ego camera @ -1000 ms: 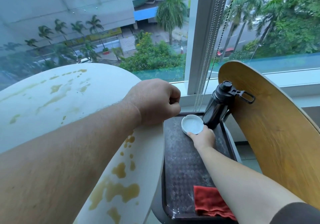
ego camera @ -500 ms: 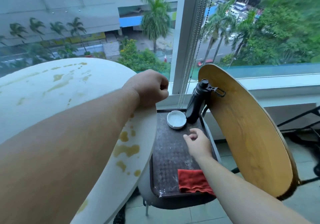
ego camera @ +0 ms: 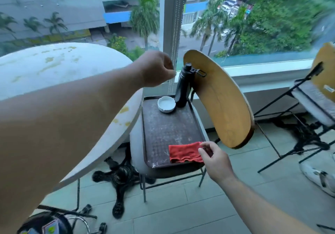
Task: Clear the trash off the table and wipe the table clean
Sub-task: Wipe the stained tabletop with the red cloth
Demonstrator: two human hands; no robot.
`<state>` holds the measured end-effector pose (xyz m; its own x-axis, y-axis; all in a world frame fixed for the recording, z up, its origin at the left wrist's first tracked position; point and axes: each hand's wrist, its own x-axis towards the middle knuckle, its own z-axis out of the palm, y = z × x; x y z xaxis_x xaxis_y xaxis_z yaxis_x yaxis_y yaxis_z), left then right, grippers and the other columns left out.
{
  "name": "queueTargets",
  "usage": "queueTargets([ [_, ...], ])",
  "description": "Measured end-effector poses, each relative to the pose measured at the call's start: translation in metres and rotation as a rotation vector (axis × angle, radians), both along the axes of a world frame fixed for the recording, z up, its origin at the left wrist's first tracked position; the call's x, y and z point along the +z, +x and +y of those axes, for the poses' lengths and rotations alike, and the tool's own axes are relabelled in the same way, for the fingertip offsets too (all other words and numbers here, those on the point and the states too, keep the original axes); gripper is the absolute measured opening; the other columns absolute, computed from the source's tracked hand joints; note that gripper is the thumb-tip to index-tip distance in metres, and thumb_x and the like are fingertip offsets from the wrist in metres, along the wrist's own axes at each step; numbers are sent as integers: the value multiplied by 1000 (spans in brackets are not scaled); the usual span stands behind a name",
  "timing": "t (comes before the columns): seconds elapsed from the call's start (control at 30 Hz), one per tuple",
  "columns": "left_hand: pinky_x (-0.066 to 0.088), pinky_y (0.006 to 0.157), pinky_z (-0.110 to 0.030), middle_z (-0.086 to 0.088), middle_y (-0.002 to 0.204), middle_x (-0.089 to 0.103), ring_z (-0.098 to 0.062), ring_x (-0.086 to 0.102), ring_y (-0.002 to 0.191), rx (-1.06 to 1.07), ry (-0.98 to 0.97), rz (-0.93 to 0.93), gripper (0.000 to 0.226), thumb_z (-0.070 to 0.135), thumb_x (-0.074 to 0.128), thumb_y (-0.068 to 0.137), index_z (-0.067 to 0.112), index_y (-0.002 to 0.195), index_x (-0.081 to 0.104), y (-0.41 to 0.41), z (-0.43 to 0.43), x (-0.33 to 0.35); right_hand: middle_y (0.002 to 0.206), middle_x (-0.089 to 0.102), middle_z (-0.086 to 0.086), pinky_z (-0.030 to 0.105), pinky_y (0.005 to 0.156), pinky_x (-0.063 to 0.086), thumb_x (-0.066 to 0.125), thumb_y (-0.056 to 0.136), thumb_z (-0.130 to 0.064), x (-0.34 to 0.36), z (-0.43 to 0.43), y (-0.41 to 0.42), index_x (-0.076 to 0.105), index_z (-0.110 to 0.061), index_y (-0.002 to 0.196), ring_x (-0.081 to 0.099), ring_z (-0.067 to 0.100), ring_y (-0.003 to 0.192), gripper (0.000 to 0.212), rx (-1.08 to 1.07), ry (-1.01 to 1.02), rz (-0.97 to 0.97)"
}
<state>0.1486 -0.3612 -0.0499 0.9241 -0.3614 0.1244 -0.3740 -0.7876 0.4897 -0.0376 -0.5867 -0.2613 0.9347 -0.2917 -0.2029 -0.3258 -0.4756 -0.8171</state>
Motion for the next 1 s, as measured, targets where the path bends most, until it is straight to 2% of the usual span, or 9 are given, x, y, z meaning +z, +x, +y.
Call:
queueTargets([
  [0.07, 60, 81, -36, -2, 88, 77, -22, 71, 83, -6, 19, -55, 16, 28, 68, 91, 15, 90, 78, -25, -9, 2, 94, 72, -11, 6, 66, 43, 66, 101, -26, -5, -10, -3, 69, -28, 108, 65, -1, 90, 8, 9, -8, 2],
  [0.13, 60, 74, -40, -5, 81, 75, -26, 69, 79, 21, -17, -73, 16, 25, 67, 89, 13, 86, 76, -50, -19, -8, 97, 72, -12, 14, 71, 46, 66, 101, -27, -14, -22, -5, 69, -27, 110, 66, 4, 93, 10, 43, -11, 23],
  [0.23, 57, 64, -39, -5, 72, 70, -27, 66, 71, 91, -98, -72, 15, 22, 64, 87, 11, 81, 72, -86, -34, -38, 100, 72, -10, 25, 79, 50, 64, 101, -27, -28, -37, -2, 69, -28, 114, 66, 10, 97, 13, 127, -17, 72],
  [0.3, 55, 65, -38, -3, 69, 69, -26, 64, 68, 127, -121, -57, 15, 22, 63, 86, 12, 77, 71, -105, -47, -70, 104, 71, -10, 27, 82, 52, 63, 101, -27, -34, -47, 3, 68, -28, 116, 66, 8, 98, 16, 197, -41, 88],
  [0.47, 56, 74, -33, 10, 78, 71, -14, 66, 78, 263, -43, 248, 11, 25, 64, 88, 21, 84, 73, -134, -73, -168, 114, 69, -7, 28, 90, 52, 62, 101, -24, -56, -66, 24, 68, -24, 125, 64, 12, 102, 25, 323, -182, 108],
  [0.6, 58, 82, -34, 4, 86, 75, -20, 68, 88, 333, 60, 469, 12, 28, 64, 84, 23, 88, 74, -137, -70, -238, 127, 65, -4, 31, 102, 50, 60, 102, -20, -81, -64, 47, 66, -19, 131, 62, 15, 113, 30, 403, -246, 101],
  [0.8, 54, 90, -31, 3, 96, 72, -22, 69, 103, 470, 36, 610, 3, 27, 70, 89, 26, 91, 71, -120, -69, -297, 142, 58, -5, 31, 103, 46, 55, 103, -16, -112, -62, 82, 59, -16, 139, 58, 19, 123, 37, 547, -389, 75],
  [0.87, 52, 94, -31, -1, 112, 74, -23, 67, 110, 519, -18, 621, 21, 29, 74, 89, 21, 108, 72, -115, -73, -310, 151, 53, -3, 39, 112, 45, 56, 103, -16, -120, -62, 88, 53, -15, 148, 52, 24, 134, 45, 590, -442, 115],
  [1.0, 47, 105, -35, -10, 137, 64, -29, 61, 125, 620, -116, 675, 64, 29, 78, 89, 15, 145, 51, -111, -83, -323, 151, 49, 3, 45, 111, 46, 55, 105, -19, -128, -63, 93, 41, -17, 155, 44, 29, 138, 52, 602, -520, 244],
])
